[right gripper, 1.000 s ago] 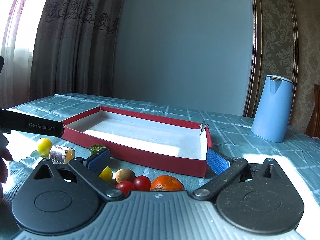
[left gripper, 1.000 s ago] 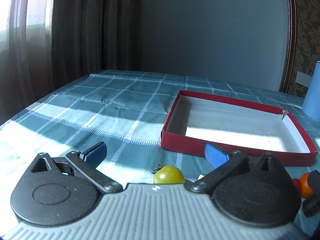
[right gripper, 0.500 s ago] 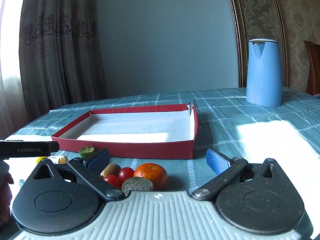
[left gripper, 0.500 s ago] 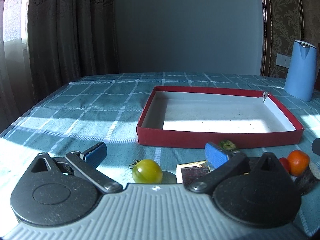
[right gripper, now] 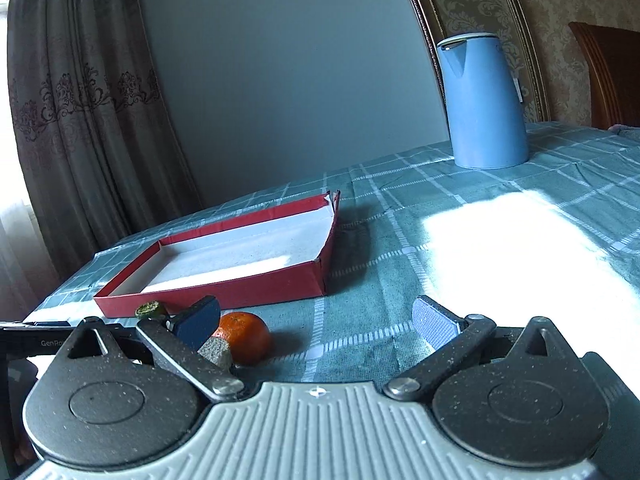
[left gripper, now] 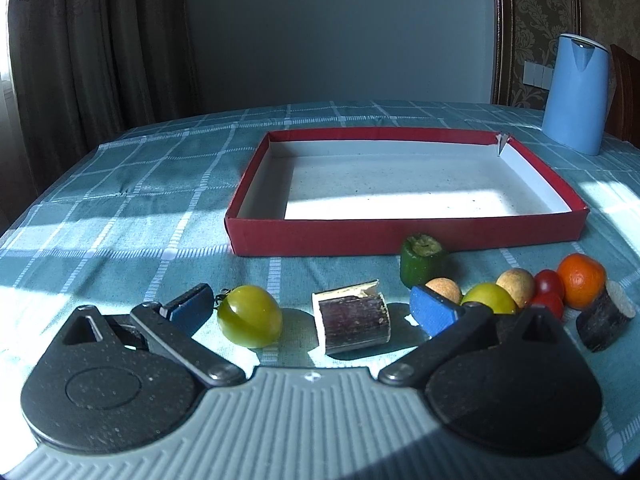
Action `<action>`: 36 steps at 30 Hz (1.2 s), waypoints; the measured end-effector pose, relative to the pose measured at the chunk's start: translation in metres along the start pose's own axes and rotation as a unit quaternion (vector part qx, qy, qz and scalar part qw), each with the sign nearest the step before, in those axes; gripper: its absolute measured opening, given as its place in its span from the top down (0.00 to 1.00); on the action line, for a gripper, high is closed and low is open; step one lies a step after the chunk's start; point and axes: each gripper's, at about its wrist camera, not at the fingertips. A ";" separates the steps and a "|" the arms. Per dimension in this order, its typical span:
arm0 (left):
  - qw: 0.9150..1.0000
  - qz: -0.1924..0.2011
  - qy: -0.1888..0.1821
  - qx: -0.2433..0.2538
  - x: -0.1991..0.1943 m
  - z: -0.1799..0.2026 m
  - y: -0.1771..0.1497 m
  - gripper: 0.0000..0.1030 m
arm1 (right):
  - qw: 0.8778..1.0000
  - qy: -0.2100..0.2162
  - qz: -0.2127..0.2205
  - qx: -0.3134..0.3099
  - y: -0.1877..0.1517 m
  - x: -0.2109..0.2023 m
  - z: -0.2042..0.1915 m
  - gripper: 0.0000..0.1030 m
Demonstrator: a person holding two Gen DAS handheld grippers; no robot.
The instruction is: Organize fruits
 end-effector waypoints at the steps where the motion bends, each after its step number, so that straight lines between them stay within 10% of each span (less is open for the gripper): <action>1: 1.000 -0.004 -0.001 0.000 0.001 0.000 0.000 0.00 | 1.000 0.005 -0.012 -0.011 -0.001 0.001 -0.004 0.00; 8: 1.000 -0.010 0.006 0.003 0.002 0.001 -0.001 0.00 | 0.994 0.014 -0.033 -0.103 -0.017 0.004 -0.038 0.02; 36: 1.000 -0.018 0.022 0.011 0.006 0.004 0.001 0.00 | 0.990 -0.012 -0.075 -0.119 -0.015 0.023 -0.060 0.02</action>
Point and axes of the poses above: each gripper's, at about its wrist camera, not at the fingertips, and x roughly the way its jaws point, z to its right, y to its top, and after that the axes turned 13 degrees about -z, right-handed
